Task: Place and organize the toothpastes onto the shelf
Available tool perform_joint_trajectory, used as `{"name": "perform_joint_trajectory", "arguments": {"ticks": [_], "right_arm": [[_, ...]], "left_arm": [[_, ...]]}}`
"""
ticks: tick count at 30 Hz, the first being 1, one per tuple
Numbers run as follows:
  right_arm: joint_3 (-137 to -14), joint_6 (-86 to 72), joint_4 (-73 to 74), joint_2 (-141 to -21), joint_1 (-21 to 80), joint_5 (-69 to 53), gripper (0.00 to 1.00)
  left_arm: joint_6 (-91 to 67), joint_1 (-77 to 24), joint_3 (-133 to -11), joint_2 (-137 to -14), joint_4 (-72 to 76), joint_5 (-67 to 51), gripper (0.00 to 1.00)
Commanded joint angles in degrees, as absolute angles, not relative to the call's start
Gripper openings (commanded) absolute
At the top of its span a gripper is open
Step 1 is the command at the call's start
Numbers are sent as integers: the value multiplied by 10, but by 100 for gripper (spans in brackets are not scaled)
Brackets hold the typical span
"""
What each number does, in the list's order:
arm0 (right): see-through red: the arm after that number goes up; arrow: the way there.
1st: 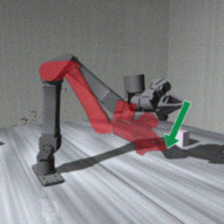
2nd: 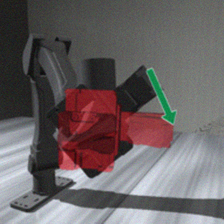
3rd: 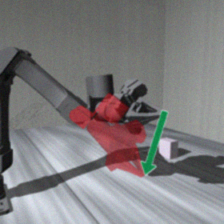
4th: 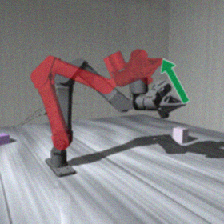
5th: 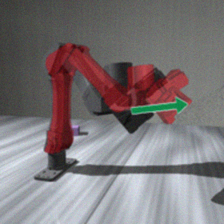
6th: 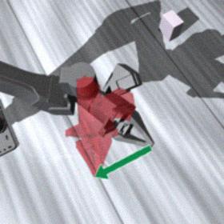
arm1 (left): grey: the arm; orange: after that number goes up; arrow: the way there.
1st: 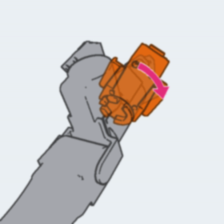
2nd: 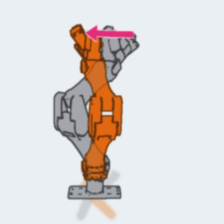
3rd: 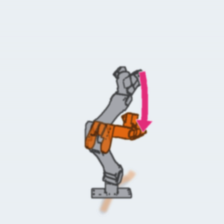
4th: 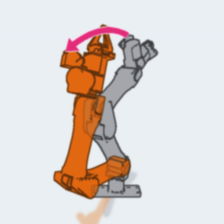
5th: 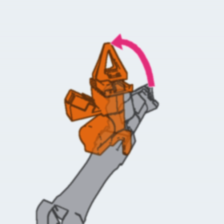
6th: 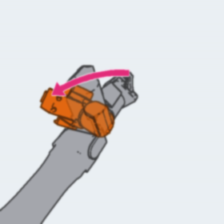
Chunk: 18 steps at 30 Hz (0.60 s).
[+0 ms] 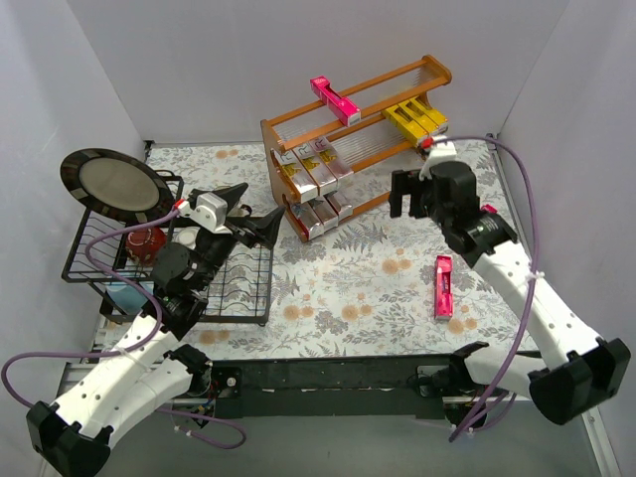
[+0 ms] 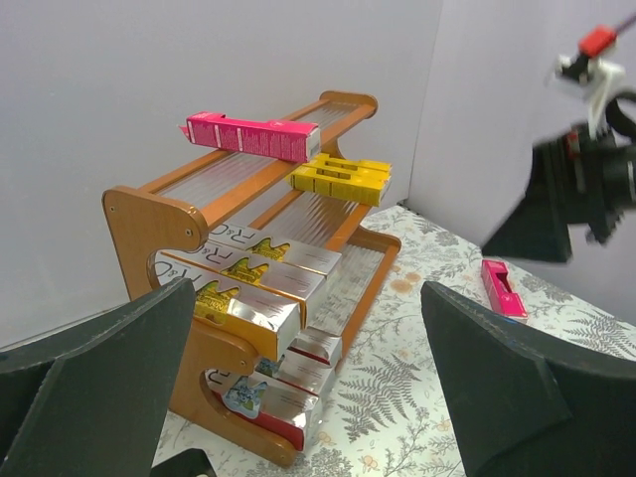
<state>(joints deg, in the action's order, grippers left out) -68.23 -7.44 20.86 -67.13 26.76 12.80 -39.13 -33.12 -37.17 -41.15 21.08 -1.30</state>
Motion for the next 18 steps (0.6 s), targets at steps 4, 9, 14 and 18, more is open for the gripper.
{"name": "perform_joint_trajectory", "arguments": {"ticks": [4, 9, 14, 18], "right_arm": [[-487, -230, 299, -534, 251, 221, 99], [-399, -296, 354, -469, 236, 240, 99], [-332, -319, 345, -468, 194, 210, 99], [-297, -310, 306, -480, 156, 180, 94]], "left_arm": [[-396, -332, -378, -404, 214, -15, 98], [-396, -332, -377, -412, 214, -15, 98], [-400, -332, -377, -414, 214, -20, 98], [-400, -332, -378, -415, 214, -22, 98]]}}
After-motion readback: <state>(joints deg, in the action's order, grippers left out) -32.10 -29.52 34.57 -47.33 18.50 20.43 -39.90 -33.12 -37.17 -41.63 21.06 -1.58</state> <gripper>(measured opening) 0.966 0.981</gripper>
